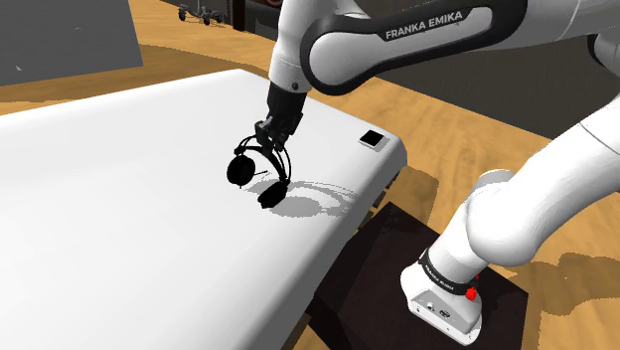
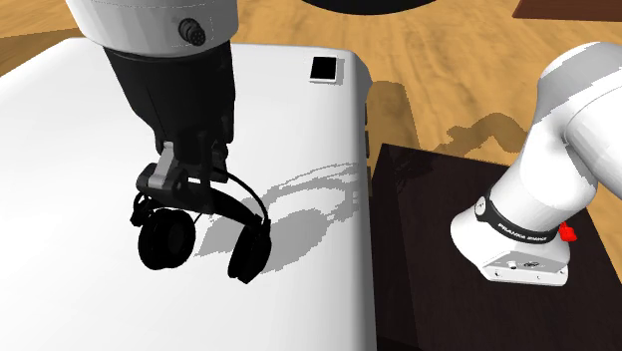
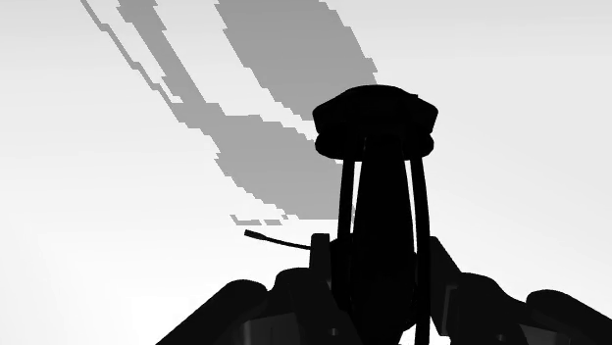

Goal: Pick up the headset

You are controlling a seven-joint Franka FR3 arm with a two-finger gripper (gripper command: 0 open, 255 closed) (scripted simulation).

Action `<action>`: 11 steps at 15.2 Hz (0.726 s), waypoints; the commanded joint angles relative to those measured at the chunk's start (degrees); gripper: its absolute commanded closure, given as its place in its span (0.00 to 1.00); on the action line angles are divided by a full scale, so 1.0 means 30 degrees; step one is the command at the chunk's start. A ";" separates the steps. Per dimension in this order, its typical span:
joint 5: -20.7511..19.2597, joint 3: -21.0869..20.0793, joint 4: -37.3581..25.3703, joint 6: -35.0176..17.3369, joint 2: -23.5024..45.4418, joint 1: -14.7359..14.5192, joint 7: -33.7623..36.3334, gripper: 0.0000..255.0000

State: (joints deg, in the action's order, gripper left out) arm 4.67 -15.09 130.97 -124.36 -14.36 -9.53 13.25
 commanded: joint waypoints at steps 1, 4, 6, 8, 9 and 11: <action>-0.0004 0.0007 0.0008 0.0000 0.0004 0.0006 0.0002 1.00; -0.0005 0.0011 0.0020 -0.0017 0.0011 0.0011 -0.0009 1.00; 0.0013 0.0048 -0.0348 0.0514 -0.0155 0.0015 -0.0028 1.00; 0.0023 0.0084 -0.0739 0.1042 -0.0294 0.0020 -0.0041 1.00; 0.0027 0.0101 -0.0938 0.1305 -0.0359 0.0023 -0.0047 1.00; 0.0031 0.0135 -0.1348 0.1829 -0.0475 0.0029 -0.0055 1.00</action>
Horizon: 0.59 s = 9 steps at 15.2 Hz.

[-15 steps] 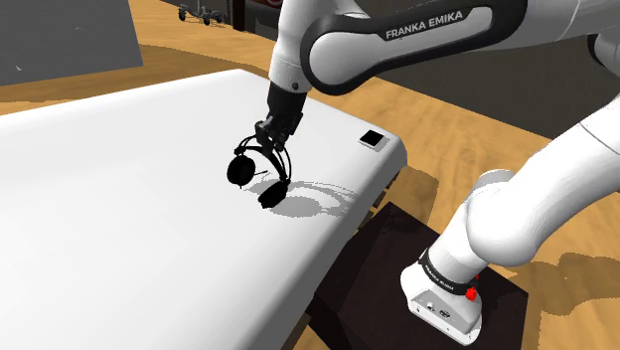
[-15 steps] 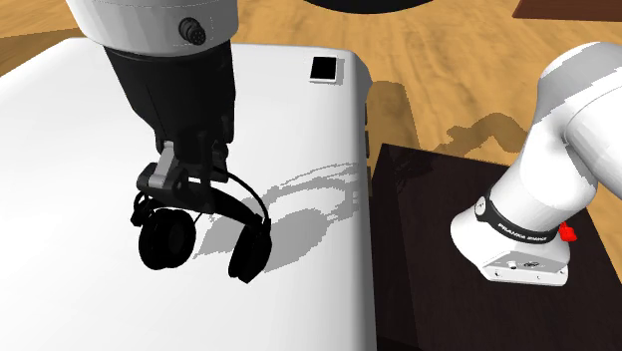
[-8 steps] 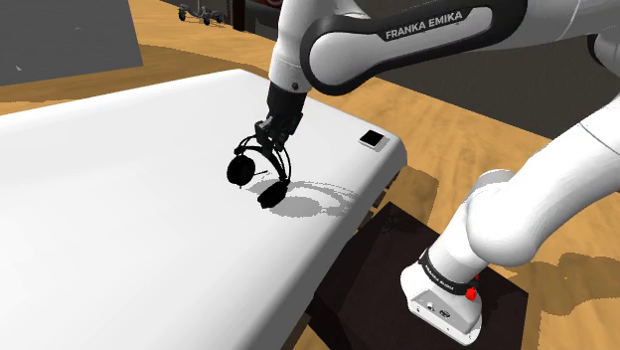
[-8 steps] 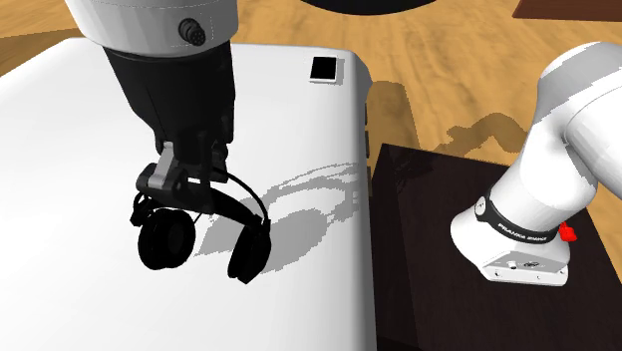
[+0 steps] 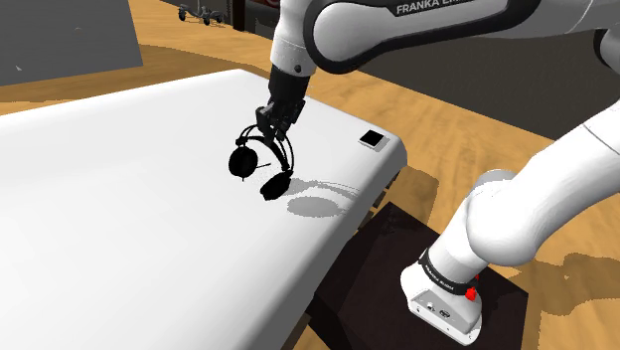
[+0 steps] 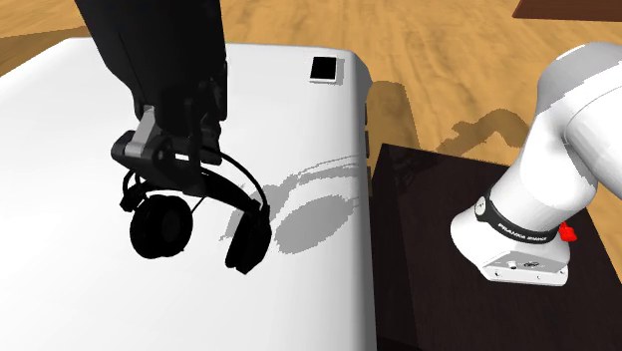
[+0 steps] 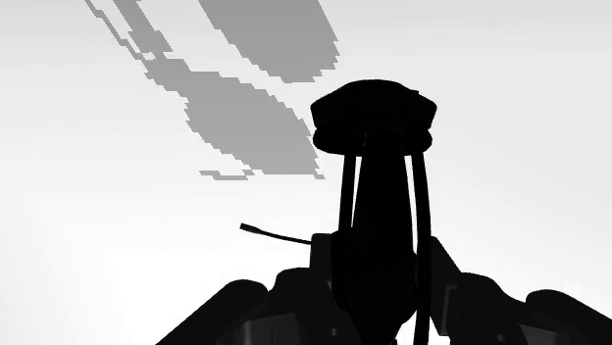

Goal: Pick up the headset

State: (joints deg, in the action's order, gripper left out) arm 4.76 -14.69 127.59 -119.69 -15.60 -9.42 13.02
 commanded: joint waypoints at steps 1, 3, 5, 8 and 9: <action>0.0003 0.0016 -0.0432 0.0535 -0.0115 -0.0003 0.0020 1.00; 0.0001 0.0048 -0.0864 0.1056 -0.0205 0.0006 0.0015 1.00; -0.0003 0.0078 -0.1312 0.1574 -0.0277 0.0015 0.0014 1.00; -0.0016 0.0121 -0.2012 0.2349 -0.0352 0.0031 0.0018 1.00; -0.0016 0.0123 -0.2045 0.2388 -0.0359 0.0031 0.0017 1.00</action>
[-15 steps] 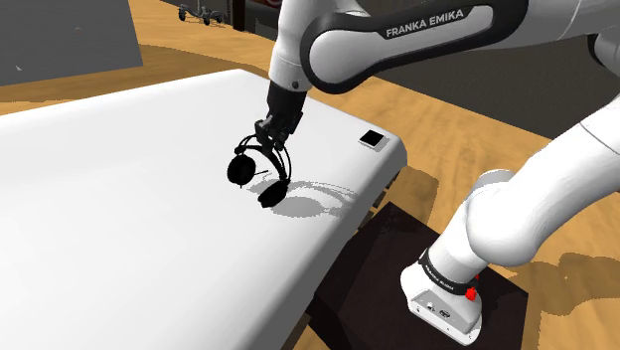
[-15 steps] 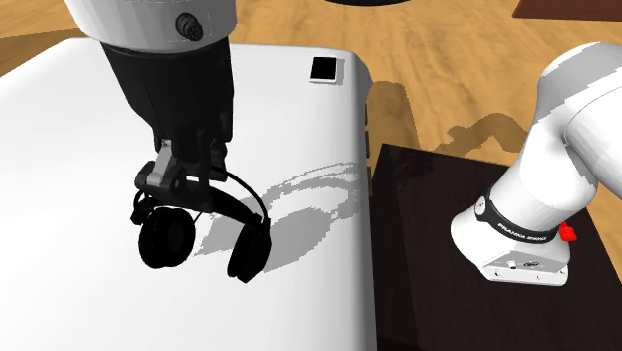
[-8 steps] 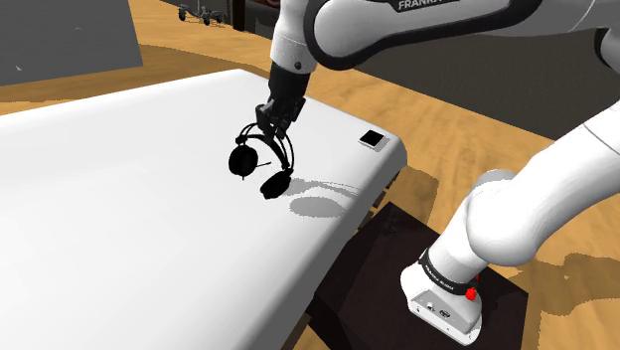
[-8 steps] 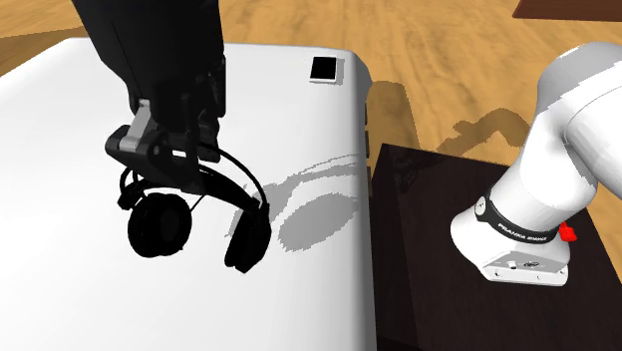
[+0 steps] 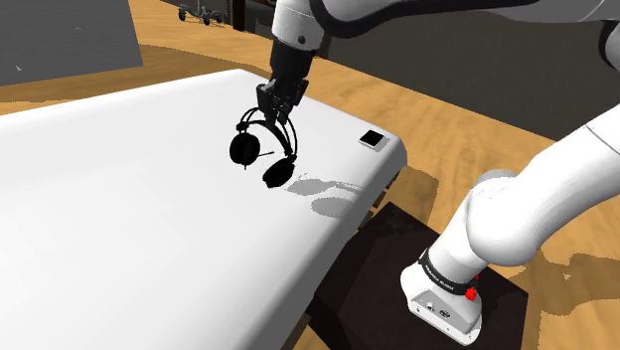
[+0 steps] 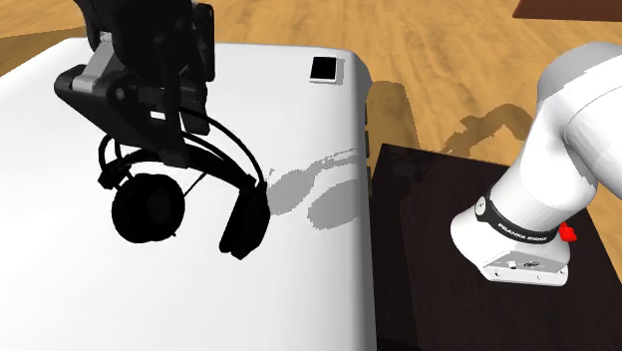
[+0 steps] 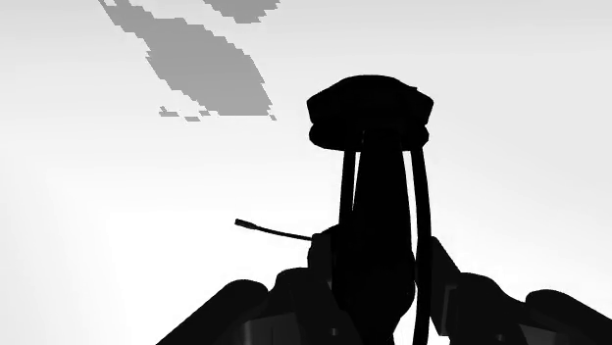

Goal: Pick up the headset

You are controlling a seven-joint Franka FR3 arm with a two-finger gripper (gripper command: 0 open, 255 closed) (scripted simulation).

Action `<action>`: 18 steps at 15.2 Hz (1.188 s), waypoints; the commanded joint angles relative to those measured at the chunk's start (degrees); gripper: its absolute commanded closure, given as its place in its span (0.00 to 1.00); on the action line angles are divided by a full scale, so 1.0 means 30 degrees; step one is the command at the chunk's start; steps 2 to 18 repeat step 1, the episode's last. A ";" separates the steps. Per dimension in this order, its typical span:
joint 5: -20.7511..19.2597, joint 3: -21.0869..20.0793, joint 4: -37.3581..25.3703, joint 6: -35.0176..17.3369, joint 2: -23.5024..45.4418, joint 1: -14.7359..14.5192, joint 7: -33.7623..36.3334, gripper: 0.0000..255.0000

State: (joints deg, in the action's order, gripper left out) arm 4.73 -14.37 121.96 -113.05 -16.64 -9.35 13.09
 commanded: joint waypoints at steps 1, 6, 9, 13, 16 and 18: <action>-0.0007 0.0016 -0.0171 0.0173 -0.0008 0.0009 -0.0008 1.00; -0.0007 0.0016 -0.0171 0.0173 -0.0008 0.0009 -0.0008 1.00; -0.0007 0.0016 -0.0171 0.0173 -0.0008 0.0009 -0.0008 1.00; -0.0007 0.0016 -0.0171 0.0173 -0.0008 0.0009 -0.0008 1.00; -0.0007 0.0016 -0.0171 0.0173 -0.0008 0.0009 -0.0008 1.00; -0.0007 0.0016 -0.0171 0.0173 -0.0008 0.0009 -0.0008 1.00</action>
